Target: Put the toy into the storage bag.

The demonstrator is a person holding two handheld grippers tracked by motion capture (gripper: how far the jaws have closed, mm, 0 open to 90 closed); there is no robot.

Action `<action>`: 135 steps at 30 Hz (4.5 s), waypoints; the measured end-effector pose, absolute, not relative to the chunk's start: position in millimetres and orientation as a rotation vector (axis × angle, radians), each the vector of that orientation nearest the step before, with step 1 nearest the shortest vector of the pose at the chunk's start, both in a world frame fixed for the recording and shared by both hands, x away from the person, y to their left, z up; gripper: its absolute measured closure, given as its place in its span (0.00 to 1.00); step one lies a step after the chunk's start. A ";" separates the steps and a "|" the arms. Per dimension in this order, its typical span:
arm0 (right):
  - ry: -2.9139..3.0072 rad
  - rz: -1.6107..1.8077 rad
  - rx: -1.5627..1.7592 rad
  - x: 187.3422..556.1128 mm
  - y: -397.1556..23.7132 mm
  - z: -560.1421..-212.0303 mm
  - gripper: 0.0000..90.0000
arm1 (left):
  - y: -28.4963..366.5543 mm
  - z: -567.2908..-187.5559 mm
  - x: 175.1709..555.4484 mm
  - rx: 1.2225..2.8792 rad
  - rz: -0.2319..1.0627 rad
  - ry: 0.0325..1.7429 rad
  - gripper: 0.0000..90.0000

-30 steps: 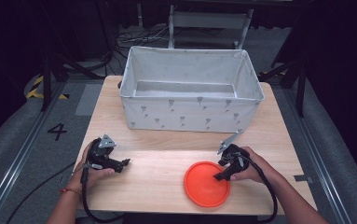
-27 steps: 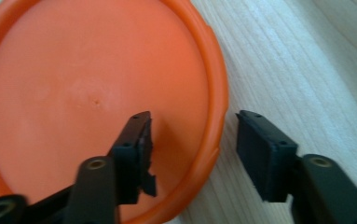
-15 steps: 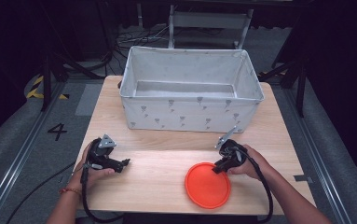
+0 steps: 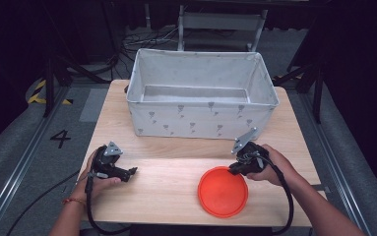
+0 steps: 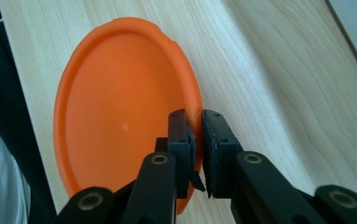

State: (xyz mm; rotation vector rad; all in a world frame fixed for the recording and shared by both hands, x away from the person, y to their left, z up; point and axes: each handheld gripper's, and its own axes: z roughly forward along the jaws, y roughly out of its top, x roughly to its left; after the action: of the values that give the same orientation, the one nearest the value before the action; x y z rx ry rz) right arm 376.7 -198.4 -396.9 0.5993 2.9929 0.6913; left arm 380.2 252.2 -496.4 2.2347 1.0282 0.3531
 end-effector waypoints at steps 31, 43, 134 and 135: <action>2.681 0.584 0.642 370.6 -264.0 -301.8 0.93 | 252.3 -496.4 380.3 2.236 0.353 1.027 0.00; 2.605 0.633 0.614 363.7 -286.2 -261.9 0.92 | 252.4 -496.2 380.3 2.237 0.352 1.027 0.00; 2.739 0.355 0.526 548.6 -212.2 -273.2 0.92 | 252.0 -496.4 380.4 2.236 0.350 1.029 0.00; 2.749 0.343 0.527 548.6 -211.4 -274.5 0.92 | 252.1 -496.3 380.4 2.237 0.349 1.030 0.00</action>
State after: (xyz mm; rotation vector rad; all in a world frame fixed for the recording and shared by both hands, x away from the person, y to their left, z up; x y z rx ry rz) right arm 548.6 -211.4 -274.5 0.5275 2.7493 0.3433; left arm 380.4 252.1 -496.3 2.2374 1.0295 0.3489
